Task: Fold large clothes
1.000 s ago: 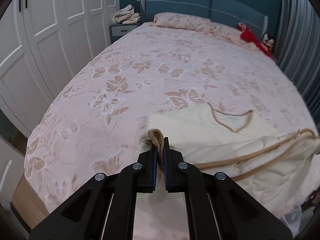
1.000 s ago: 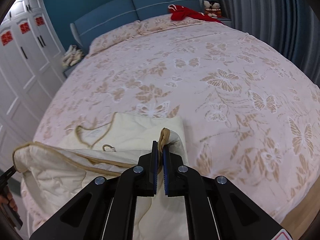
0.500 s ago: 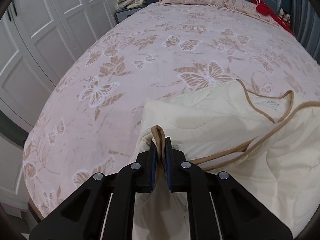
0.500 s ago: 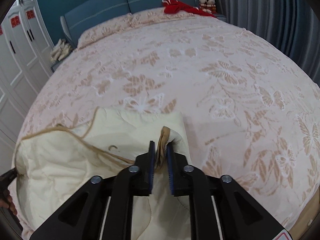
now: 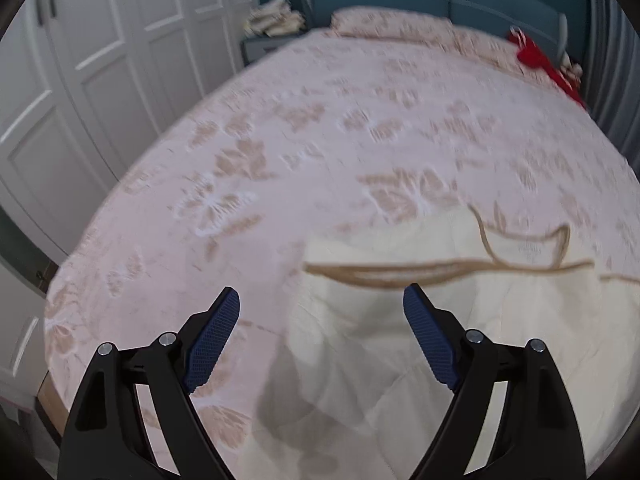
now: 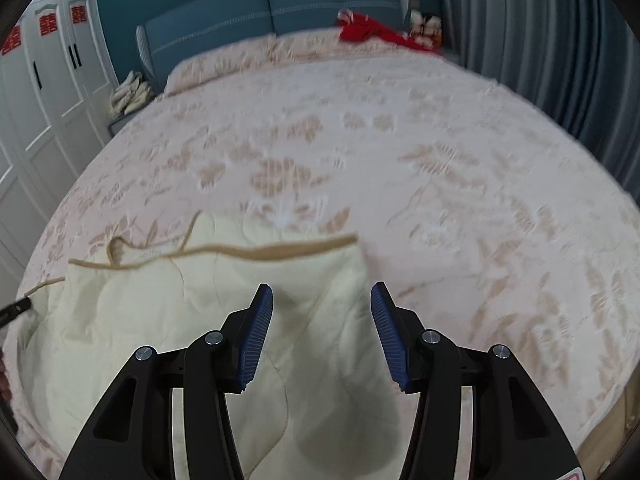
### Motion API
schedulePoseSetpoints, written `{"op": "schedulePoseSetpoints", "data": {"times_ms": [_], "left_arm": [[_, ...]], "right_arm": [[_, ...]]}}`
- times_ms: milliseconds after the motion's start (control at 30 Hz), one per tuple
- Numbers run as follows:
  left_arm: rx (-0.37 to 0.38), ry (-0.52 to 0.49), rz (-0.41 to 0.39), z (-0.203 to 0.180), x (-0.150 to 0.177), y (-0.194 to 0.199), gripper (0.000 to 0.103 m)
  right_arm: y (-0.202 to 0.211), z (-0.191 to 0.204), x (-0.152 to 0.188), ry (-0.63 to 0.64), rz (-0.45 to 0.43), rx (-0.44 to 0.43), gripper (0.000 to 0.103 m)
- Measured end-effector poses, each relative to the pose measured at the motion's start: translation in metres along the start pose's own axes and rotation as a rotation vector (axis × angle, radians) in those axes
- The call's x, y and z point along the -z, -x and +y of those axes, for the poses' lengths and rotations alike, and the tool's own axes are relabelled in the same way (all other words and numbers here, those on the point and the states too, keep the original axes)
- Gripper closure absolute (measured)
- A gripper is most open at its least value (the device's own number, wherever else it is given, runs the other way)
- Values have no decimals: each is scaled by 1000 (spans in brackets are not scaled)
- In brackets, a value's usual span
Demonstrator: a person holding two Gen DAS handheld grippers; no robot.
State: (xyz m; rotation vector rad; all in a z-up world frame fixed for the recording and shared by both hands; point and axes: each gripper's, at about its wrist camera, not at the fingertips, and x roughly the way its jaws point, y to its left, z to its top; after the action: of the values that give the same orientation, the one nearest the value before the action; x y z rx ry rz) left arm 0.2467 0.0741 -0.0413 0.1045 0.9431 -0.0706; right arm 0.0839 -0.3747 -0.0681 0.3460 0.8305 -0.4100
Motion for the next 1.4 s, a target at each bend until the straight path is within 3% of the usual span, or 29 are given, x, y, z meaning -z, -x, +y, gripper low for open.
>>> {"op": "schedulePoseSetpoints", "data": {"times_ms": [67,133,200,233,300,400,567,1000,1400], "left_arm": [[24,-14,48,-6,6,-15,27],[40,-18,88,-10,10,-27,33],[47,-9,105,-10,12,-34,44],[54,-3,116,-9,11,-38,48],[59,3,126,-9,10,-41,75],[40,-17,118,-10,3,-41,93],[4,-34,44,-11,-16,-31,95],[-76,-104,102,-30,-8,-83,94],[-142,-148,63,-42,9,-100,91]], "right_arm": [[-14,-3,0,-15,35,-8,52],[-22,-6,0,-29,54,-18,61],[-31,-8,-2,-35,79,-18,85],[-34,-9,-4,-38,90,-25,90],[-35,-7,-7,-31,82,-27,95],[-30,-3,-17,-16,42,-14,96],[-36,-1,-33,-15,17,6,97],[-98,-2,-13,-1,121,72,95],[-111,0,-2,21,104,89,94]]}}
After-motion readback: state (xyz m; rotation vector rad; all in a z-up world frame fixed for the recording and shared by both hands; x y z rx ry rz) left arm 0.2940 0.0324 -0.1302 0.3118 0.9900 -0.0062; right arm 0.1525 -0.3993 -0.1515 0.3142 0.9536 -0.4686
